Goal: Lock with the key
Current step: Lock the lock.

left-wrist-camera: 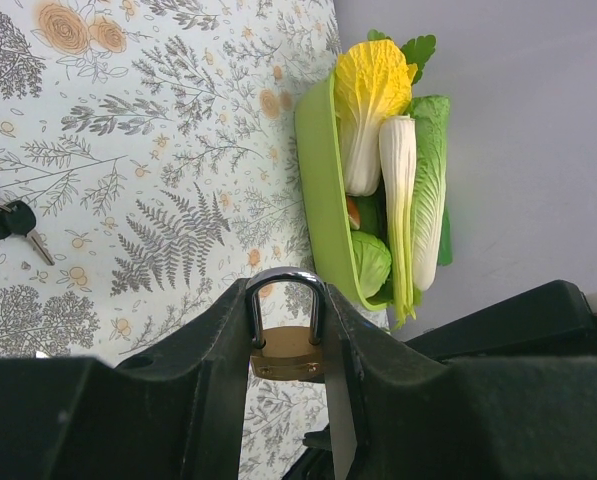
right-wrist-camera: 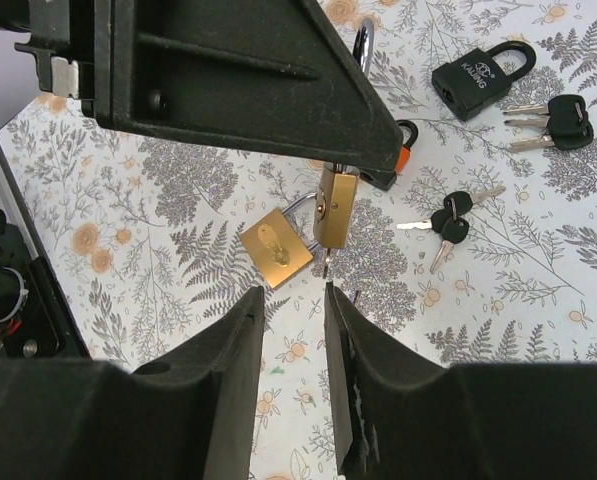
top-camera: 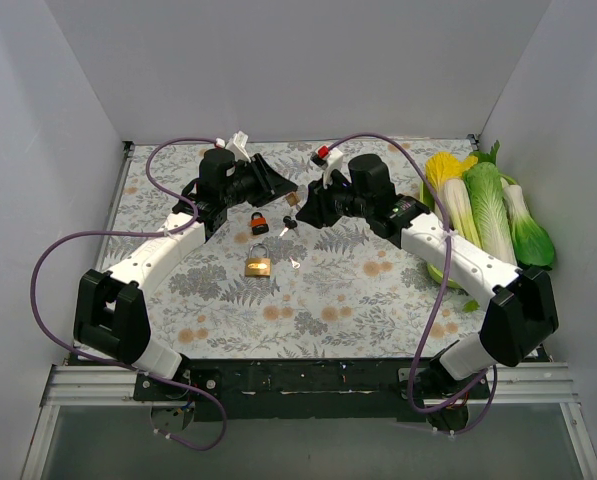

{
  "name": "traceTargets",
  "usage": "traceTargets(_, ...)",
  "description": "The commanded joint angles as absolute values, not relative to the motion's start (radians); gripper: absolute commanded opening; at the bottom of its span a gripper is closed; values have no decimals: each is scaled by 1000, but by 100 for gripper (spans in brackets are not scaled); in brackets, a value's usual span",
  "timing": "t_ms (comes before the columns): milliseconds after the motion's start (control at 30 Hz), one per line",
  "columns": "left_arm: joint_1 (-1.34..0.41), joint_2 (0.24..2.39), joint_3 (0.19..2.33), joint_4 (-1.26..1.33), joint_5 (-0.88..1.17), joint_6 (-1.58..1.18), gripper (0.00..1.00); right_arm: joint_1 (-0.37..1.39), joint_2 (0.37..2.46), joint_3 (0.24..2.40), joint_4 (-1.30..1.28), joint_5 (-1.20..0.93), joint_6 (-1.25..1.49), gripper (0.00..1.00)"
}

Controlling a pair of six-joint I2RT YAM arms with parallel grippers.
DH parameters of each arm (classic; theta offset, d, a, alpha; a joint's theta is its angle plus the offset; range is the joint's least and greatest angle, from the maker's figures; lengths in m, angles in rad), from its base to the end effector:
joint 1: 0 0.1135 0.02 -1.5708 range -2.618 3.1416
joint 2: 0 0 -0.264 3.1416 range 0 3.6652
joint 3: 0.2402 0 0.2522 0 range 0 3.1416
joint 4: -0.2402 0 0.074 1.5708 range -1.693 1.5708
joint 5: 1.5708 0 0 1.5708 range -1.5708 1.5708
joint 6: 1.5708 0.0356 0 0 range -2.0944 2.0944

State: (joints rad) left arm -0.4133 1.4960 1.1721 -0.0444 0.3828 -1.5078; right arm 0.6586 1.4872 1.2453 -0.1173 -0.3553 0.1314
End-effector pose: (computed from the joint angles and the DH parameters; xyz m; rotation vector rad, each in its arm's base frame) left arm 0.3165 -0.1533 0.3171 -0.9258 2.1007 -1.5320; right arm 0.2698 0.2244 0.3384 -0.7576 1.8571 0.8604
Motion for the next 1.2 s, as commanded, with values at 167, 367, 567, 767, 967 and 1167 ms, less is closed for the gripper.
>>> traceTargets(167, -410, 1430, 1155, -26, 399, -1519, 0, 658, 1500, 1281, -78, -351, 136, 32)
traceTargets(367, -408, 1422, 1149, -28, 403, -1525, 0, 658, 1514, 1282, -66, -344, 150, 29)
traceTargets(567, -410, 1430, 1150, -25, 411, -1532, 0, 660, 1520, 1284, -55, -341, 158, 29)
traceTargets(767, -408, 1434, 1146, -28, 414, -1543, 0, 660, 1528, 1290, -51, -344, 160, 29)
traceTargets(967, -410, 1436, 1146, -40, 402, -1545, 0, 658, 1529, 1295, -54, -342, 155, 20)
traceTargets(1167, -410, 1440, 1138, -41, 400, -1562, 0, 660, 1525, 1290, -34, -327, 156, 27)
